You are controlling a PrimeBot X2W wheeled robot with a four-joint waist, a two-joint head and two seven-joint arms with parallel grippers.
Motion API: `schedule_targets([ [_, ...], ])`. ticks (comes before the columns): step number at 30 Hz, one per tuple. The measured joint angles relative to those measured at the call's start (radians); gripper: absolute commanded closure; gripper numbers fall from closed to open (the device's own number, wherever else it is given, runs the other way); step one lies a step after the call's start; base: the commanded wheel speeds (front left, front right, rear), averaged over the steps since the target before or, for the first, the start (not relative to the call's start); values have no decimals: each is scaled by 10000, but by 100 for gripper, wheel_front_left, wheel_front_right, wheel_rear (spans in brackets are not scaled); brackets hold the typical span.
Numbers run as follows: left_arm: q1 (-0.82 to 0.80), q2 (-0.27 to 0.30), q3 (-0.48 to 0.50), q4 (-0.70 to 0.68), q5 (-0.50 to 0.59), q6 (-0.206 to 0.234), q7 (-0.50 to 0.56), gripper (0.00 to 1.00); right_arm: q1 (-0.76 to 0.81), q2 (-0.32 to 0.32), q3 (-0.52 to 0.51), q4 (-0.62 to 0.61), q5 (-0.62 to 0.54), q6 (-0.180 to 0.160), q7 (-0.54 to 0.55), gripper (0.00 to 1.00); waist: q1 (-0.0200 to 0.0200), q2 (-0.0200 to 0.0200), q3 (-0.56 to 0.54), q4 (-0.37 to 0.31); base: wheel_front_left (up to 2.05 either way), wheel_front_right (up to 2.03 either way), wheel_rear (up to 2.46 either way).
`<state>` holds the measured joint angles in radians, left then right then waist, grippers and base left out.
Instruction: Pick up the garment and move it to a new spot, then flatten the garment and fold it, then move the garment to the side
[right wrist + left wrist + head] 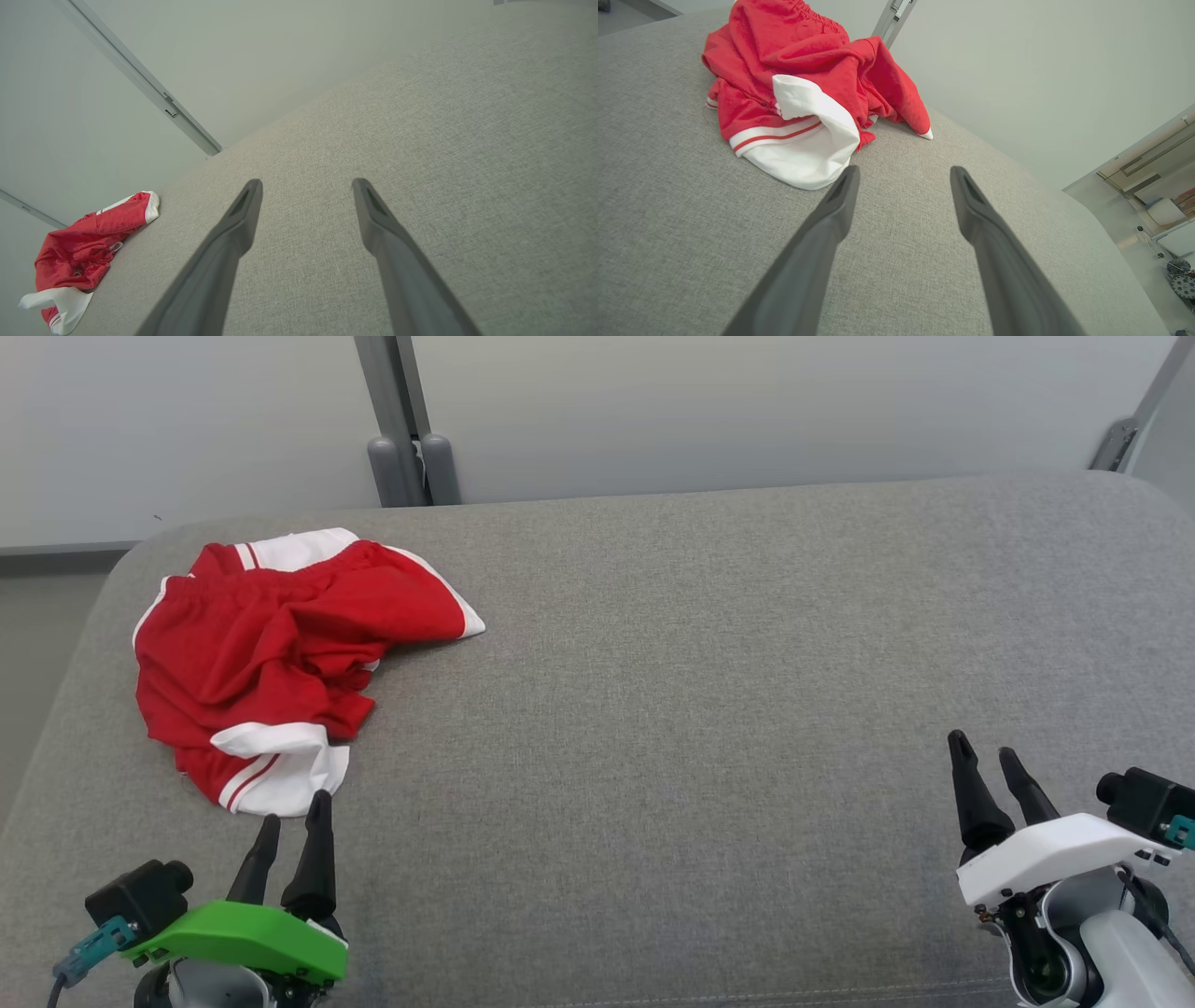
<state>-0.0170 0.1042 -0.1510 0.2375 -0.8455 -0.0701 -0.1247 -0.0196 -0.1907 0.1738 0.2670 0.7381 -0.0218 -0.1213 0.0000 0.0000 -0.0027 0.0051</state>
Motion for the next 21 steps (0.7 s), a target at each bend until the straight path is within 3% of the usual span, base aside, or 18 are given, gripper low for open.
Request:
schedule_targets([
  [21,1,92,-123,-368,3085,0,-686,0,-145,-474,282,-98,-2732,-525,-721,0,0,0,49,-46,0,0,0],
])
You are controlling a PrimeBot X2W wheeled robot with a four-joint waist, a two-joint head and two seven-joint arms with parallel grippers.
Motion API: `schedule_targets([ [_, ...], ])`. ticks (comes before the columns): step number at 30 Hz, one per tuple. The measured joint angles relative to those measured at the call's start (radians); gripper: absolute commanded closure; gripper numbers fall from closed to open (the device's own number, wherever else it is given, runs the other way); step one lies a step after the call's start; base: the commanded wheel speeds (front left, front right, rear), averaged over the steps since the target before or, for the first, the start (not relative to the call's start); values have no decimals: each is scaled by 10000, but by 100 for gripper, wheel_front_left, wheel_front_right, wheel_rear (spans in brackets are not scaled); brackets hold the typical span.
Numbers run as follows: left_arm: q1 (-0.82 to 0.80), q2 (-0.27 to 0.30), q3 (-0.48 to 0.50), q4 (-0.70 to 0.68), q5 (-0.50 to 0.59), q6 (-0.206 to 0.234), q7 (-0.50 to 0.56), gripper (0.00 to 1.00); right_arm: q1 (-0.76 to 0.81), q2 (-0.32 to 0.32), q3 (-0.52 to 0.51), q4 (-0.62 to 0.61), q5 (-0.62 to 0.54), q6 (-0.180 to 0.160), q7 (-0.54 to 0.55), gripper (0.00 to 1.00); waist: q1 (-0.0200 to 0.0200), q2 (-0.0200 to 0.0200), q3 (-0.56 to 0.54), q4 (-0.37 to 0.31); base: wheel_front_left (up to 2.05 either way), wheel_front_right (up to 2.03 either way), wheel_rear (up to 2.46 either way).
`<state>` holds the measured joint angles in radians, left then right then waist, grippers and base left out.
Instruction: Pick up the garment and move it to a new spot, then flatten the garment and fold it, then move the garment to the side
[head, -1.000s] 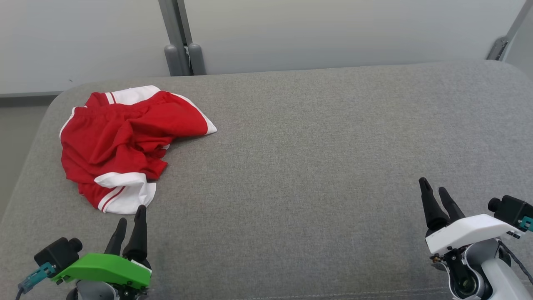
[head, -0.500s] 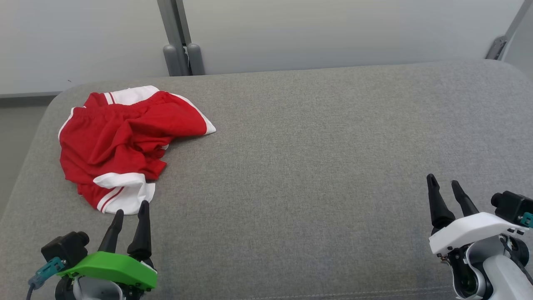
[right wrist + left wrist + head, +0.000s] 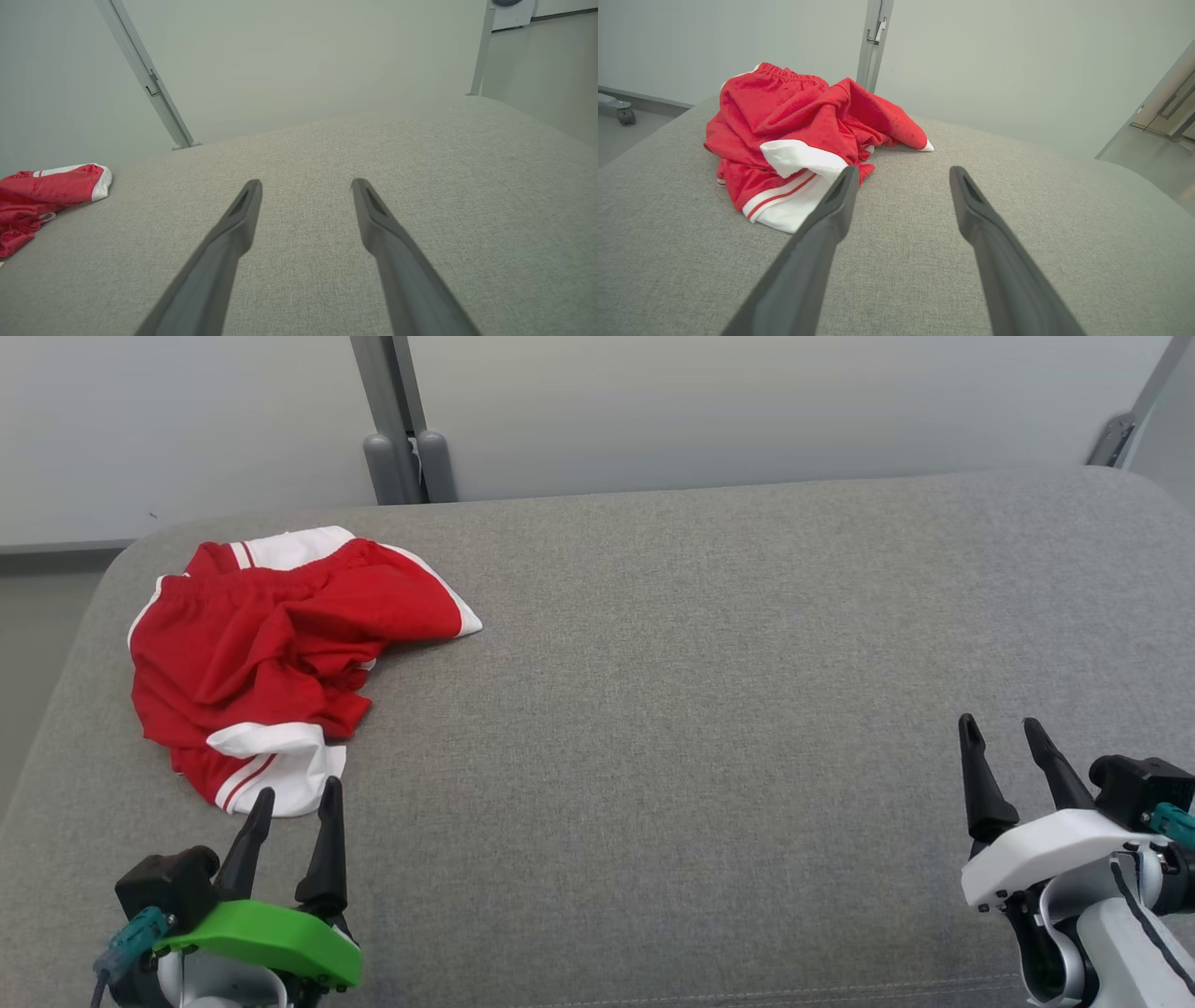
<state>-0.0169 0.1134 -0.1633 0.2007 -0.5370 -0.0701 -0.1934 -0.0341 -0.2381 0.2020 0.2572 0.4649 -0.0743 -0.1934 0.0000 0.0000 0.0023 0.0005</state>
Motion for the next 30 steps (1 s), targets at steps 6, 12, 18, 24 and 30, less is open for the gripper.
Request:
schedule_targets([
  [6,0,-2,-4,-65,658,-4,-163,0,-3,-82,77,-61,-564,-86,-105,0,0,0,2,-17,0,0,0],
  [12,0,-6,-10,-115,1419,-21,-307,0,-27,-221,176,-100,-1266,-259,-278,0,0,0,15,-42,0,0,0],
  [18,0,-6,-8,-163,2178,-88,-539,0,-32,-263,180,-196,-1774,-347,-499,0,0,0,24,-67,0,0,0],
  [24,0,-13,27,-180,2533,-107,-554,0,-35,-316,25,-240,-1919,-410,-570,0,0,0,21,-83,0,0,0],
  [30,0,-36,79,-178,2592,-186,-554,0,-35,-328,-56,-245,-1919,-408,-570,0,0,0,21,-90,0,0,0],
])
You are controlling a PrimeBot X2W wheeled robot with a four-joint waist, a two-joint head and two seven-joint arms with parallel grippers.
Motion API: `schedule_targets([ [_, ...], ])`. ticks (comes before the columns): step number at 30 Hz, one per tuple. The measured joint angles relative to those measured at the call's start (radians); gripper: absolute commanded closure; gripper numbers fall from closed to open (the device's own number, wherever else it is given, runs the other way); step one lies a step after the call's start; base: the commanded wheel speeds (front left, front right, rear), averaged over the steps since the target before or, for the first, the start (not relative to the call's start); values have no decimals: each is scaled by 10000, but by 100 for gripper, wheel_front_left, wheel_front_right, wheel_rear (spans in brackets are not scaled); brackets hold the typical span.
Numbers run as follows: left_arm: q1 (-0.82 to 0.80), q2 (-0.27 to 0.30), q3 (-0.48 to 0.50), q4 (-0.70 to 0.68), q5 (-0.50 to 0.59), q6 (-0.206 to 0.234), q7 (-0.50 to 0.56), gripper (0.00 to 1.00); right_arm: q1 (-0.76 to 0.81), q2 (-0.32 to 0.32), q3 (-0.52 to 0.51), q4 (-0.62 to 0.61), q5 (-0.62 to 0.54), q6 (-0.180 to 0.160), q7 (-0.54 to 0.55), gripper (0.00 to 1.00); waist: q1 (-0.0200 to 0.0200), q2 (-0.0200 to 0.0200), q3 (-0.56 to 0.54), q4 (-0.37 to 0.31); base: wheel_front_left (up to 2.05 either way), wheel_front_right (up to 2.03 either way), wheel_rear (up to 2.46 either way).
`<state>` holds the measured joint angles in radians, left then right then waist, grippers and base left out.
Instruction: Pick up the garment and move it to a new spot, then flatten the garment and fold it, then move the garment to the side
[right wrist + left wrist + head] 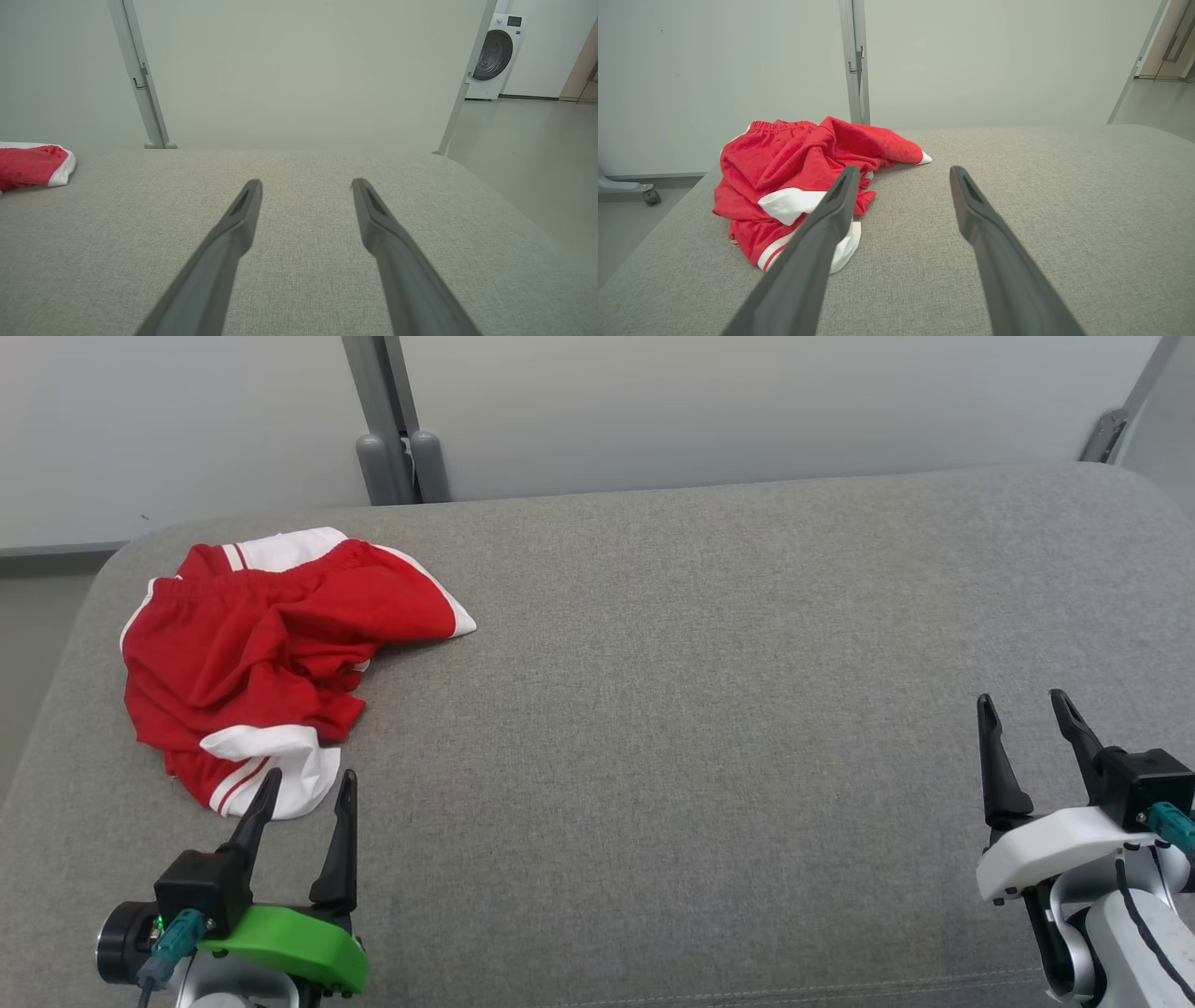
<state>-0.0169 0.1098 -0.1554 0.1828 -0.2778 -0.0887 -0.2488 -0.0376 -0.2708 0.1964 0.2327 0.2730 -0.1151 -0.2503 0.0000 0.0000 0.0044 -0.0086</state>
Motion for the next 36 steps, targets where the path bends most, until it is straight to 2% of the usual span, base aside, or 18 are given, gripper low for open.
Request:
schedule_targets([
  [19,-42,-176,113,21,104,-171,0,0,59,-10,-253,-109,-105,90,-2,0,0,0,86,4,0,0,0],
  [27,-184,-268,75,153,299,-182,-2,0,61,-12,-276,-155,-161,113,-2,0,0,0,92,567,0,0,0],
  [36,-162,-295,249,297,364,-211,-2,0,61,19,-190,-153,-217,268,-2,0,0,0,4,1579,0,0,0],
])
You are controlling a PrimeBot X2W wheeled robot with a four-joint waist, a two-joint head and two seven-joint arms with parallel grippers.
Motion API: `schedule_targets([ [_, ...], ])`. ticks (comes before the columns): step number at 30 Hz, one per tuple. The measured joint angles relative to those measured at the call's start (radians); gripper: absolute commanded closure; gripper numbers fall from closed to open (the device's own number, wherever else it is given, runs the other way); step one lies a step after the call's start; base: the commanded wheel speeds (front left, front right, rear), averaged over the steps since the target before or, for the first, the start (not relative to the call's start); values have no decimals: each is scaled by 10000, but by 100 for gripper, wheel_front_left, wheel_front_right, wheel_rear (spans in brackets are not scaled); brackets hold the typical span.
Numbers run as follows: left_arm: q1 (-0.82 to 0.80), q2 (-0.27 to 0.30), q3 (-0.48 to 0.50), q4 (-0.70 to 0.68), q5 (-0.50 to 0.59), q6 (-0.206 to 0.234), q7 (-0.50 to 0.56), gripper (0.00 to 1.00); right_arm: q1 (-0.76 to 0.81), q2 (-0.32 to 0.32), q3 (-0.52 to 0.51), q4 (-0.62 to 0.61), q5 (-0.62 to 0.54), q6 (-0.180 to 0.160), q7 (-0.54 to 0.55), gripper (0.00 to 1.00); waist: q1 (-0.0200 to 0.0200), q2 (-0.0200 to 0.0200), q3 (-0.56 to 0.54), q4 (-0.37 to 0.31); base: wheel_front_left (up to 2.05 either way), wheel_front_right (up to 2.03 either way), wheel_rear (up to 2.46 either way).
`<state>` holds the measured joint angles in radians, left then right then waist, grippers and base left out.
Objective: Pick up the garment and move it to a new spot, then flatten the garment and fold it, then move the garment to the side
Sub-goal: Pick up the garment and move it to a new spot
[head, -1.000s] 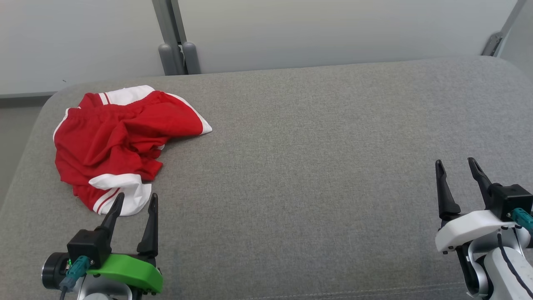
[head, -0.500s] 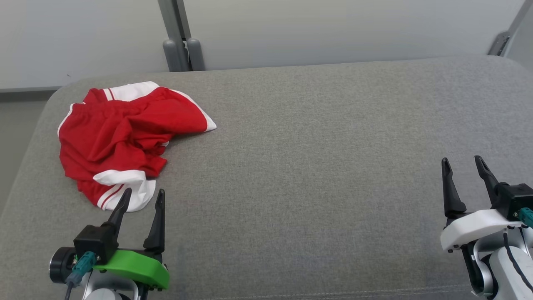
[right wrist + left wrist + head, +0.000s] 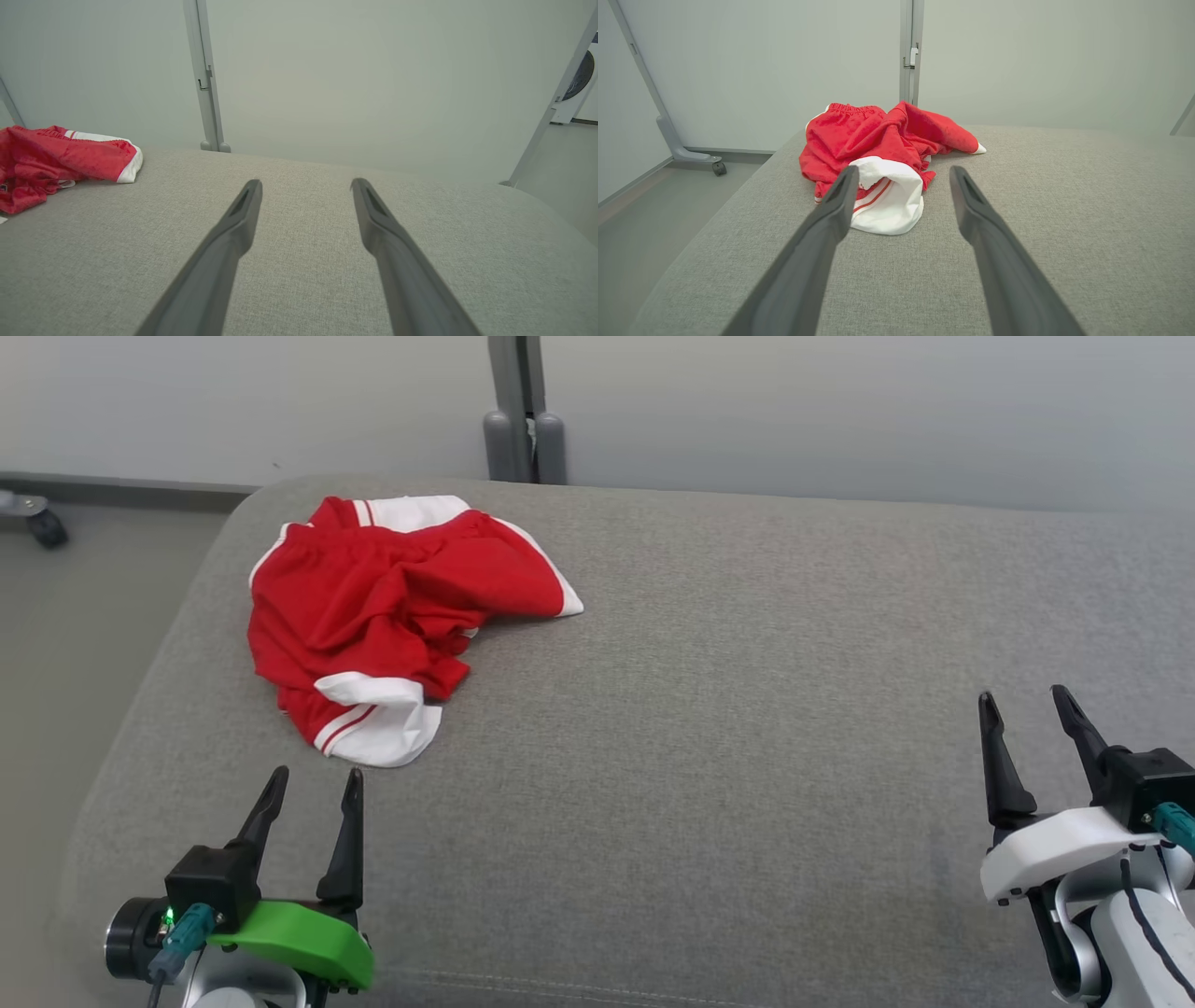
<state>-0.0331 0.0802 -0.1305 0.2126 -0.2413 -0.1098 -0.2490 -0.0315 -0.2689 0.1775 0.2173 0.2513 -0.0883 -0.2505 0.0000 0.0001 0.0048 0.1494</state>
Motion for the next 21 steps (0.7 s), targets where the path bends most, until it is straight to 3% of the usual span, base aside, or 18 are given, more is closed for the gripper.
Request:
schedule_targets([
  [12,74,-4,313,-27,12,-46,0,0,37,173,257,-6,-119,107,0,0,0,0,-141,1303,0,0,0],
  [21,57,-19,516,-291,8,-56,-27,0,-39,230,380,-198,-207,174,0,0,0,0,321,1269,0,0,0],
])
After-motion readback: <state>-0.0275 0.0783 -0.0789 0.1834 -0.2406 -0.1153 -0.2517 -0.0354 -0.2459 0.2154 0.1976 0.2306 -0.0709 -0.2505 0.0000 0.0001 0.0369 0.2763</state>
